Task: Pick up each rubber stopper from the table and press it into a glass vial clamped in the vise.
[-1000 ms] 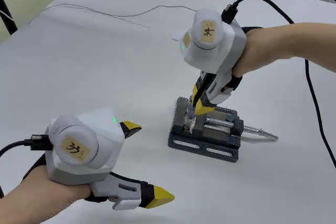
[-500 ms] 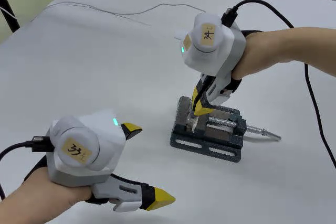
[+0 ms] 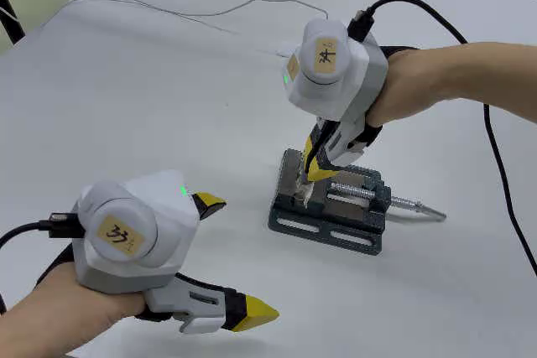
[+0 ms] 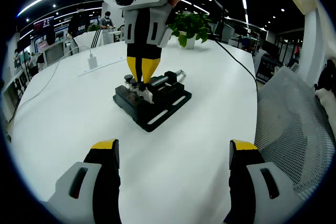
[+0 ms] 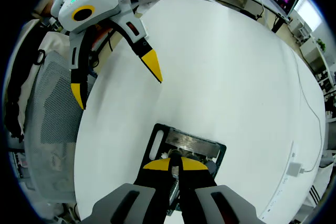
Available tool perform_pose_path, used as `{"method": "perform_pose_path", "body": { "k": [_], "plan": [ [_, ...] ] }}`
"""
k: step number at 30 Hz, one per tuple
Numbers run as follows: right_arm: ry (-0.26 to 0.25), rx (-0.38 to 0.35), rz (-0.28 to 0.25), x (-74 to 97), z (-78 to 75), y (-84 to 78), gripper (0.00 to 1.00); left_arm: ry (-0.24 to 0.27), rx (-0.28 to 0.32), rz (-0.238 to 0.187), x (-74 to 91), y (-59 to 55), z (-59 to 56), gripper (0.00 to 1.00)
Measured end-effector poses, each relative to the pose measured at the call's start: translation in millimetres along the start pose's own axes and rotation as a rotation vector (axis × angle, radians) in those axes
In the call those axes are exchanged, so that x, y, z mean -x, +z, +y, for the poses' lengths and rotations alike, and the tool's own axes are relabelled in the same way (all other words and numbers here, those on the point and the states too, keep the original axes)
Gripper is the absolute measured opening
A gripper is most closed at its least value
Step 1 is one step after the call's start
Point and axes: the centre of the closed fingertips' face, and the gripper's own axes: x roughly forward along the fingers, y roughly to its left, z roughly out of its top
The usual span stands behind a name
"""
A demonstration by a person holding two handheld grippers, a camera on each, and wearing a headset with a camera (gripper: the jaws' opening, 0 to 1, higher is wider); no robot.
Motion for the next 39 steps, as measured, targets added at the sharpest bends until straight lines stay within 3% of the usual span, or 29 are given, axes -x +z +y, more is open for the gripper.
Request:
{"method": "perform_pose_path", "body": {
  "k": [9, 23, 30, 39],
  "plan": [
    [0.011, -0.052, -0.022, -0.5, -0.6, -0.9, 0.0, -0.002, 0.011, 0.005, -1.3, -3.6, -0.8, 0.85],
    [0.016, 0.005, 0.045, -2.2, 2.4, 1.8, 0.0, -0.007, 0.018, -0.001, -6.0, -2.5, -1.4, 0.84],
    [0.02, -0.055, 0.042, -2.2, -2.3, -1.3, 0.0, -0.008, 0.012, 0.0, -5.4, -1.6, -0.7, 0.84],
    [0.021, -0.053, 0.062, -2.7, -1.2, -1.4, 0.0, -0.008, 0.003, -0.006, -7.4, 3.0, 0.6, 0.84]
  ]
}}
